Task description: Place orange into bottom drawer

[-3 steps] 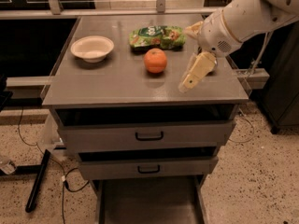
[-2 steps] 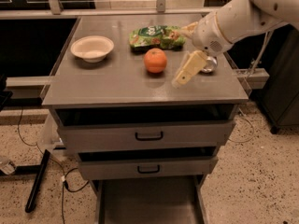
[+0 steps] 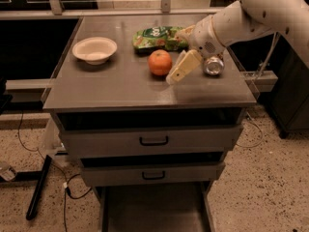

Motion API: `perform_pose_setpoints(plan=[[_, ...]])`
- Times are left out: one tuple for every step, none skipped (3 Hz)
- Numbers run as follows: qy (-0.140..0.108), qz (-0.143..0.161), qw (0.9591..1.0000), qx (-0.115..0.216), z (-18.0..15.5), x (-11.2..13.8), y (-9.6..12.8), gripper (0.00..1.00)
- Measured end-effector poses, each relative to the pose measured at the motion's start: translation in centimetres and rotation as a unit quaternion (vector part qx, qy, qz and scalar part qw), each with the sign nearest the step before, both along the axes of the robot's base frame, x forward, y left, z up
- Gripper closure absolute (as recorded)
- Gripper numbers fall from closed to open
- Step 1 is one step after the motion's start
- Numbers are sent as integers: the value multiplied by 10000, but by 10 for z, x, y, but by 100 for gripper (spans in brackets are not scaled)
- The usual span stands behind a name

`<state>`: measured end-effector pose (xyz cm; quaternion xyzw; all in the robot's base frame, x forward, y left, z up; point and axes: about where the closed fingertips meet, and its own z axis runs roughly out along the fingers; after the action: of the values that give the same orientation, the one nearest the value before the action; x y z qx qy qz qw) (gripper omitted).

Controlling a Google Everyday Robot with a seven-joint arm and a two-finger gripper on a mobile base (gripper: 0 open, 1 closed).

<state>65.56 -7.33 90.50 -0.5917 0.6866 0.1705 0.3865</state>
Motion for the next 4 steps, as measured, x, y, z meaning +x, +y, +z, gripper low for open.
perform_pose_setpoints(plan=[[176,-50,9997,189,-11,17,12,0],[301,-59,9991,276,-21,32,27,0],[399,-98,9989,233,-34,41,38,0],[441,-195,9988,121,-46,45,38,0]])
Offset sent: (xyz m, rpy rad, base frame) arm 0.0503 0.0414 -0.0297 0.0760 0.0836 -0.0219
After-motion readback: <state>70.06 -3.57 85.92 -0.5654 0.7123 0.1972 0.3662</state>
